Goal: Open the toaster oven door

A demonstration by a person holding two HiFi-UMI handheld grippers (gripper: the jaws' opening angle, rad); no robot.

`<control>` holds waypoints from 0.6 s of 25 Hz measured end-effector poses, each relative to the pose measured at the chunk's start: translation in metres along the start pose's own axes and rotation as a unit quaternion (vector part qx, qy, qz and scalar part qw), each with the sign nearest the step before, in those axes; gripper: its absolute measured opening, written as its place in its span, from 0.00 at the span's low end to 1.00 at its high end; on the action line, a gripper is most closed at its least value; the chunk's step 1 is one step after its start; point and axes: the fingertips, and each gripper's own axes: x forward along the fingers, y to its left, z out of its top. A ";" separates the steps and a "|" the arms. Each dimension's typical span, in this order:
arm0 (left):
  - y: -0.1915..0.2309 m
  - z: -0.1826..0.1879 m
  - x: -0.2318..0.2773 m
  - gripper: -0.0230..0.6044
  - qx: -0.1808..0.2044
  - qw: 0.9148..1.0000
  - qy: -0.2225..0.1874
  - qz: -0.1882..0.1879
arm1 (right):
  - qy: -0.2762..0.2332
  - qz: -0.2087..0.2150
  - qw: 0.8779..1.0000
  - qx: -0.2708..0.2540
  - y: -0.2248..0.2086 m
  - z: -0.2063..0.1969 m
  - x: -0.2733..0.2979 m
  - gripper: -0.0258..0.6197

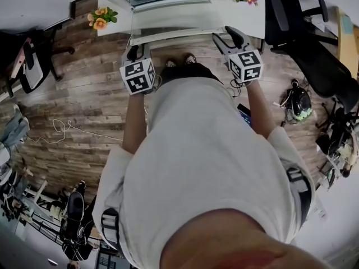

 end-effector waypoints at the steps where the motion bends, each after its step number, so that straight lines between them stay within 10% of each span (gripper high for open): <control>1: 0.000 0.000 0.000 0.22 0.001 1.000 -0.001 -0.001 | -0.001 0.000 1.000 0.000 0.000 0.000 0.000 0.38; 15: 0.003 0.005 -0.027 0.42 -0.011 0.996 -0.035 -0.080 | -0.002 0.006 1.000 -0.002 0.000 0.000 0.001 0.38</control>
